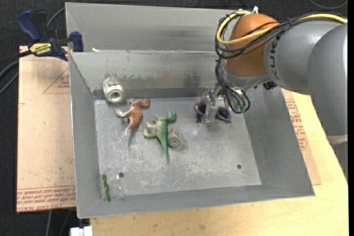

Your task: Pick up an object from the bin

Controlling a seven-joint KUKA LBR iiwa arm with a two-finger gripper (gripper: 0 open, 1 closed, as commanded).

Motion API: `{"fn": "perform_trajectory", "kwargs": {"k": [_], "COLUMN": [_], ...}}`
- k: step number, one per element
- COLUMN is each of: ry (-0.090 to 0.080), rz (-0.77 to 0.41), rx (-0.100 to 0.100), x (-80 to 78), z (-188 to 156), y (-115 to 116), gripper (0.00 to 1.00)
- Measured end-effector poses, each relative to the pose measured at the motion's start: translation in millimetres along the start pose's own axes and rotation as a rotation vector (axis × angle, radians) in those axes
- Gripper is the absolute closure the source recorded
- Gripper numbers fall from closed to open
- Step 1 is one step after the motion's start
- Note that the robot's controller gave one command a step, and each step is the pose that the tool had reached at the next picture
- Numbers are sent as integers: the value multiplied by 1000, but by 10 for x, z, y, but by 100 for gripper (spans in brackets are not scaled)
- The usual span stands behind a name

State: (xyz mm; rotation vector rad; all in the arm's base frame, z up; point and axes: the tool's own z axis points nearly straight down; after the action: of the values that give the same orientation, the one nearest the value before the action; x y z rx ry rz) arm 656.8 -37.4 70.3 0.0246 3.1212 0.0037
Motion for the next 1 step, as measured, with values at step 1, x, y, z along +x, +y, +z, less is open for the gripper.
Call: {"fn": "perform_trajectory", "kwargs": {"k": [1], "ry": [0], "rz": [0], "rx": [0], "x": [0], "z": [0], "y": [0], "gripper": [100]}}
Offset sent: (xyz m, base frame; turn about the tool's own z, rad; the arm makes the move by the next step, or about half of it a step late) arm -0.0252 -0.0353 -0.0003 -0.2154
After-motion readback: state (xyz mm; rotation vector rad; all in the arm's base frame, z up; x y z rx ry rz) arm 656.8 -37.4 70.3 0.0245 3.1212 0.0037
